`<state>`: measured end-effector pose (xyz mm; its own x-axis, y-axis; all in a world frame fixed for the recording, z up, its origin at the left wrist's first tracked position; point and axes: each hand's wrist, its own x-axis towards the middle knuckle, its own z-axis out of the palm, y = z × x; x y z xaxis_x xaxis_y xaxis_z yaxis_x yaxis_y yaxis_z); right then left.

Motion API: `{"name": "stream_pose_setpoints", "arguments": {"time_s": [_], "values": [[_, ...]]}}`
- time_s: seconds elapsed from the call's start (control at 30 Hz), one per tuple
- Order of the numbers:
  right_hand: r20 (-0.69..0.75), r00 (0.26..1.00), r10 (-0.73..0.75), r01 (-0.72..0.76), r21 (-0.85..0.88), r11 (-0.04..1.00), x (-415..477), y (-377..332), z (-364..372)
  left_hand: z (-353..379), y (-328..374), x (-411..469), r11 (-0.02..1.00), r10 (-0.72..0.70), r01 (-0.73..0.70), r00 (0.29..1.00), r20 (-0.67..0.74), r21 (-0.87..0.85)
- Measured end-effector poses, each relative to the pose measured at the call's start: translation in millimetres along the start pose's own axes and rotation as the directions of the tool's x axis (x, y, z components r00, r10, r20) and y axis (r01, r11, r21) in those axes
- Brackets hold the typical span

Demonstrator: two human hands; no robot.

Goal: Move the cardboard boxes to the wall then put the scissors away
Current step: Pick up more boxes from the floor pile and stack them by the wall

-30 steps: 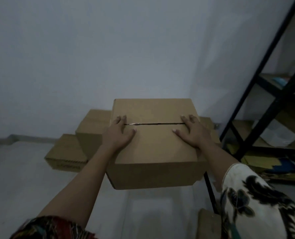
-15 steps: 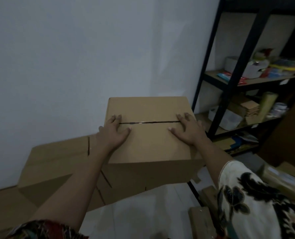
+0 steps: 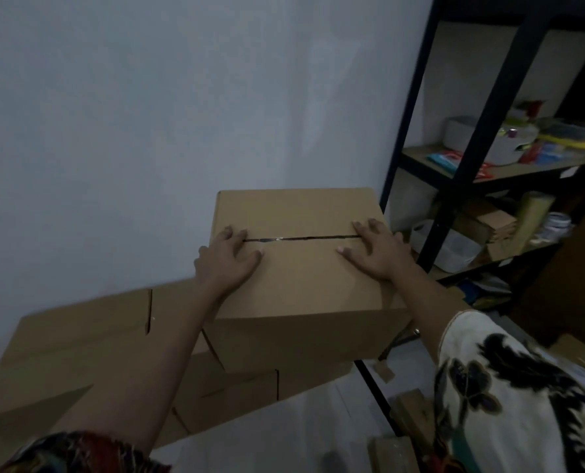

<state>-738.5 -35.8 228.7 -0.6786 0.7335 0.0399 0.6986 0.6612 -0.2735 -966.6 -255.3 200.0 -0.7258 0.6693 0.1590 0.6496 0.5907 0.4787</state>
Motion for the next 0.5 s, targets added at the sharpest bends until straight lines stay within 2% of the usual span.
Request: {"name": "stream_pose_setpoints", "arguments": {"time_s": [0.2,0.5], "values": [[0.051,0.997,-0.051,0.053,-0.029,0.998,84.4,47.8,0.3,40.0,22.3,60.2,0.998,0.015,-0.019,0.998,0.063,0.06],[0.156,0.981,-0.116,0.118,-0.005,0.993,200.7,102.2,10.8,95.4,54.8,129.2,0.998,-0.053,0.051,0.996,0.073,0.028]]}}
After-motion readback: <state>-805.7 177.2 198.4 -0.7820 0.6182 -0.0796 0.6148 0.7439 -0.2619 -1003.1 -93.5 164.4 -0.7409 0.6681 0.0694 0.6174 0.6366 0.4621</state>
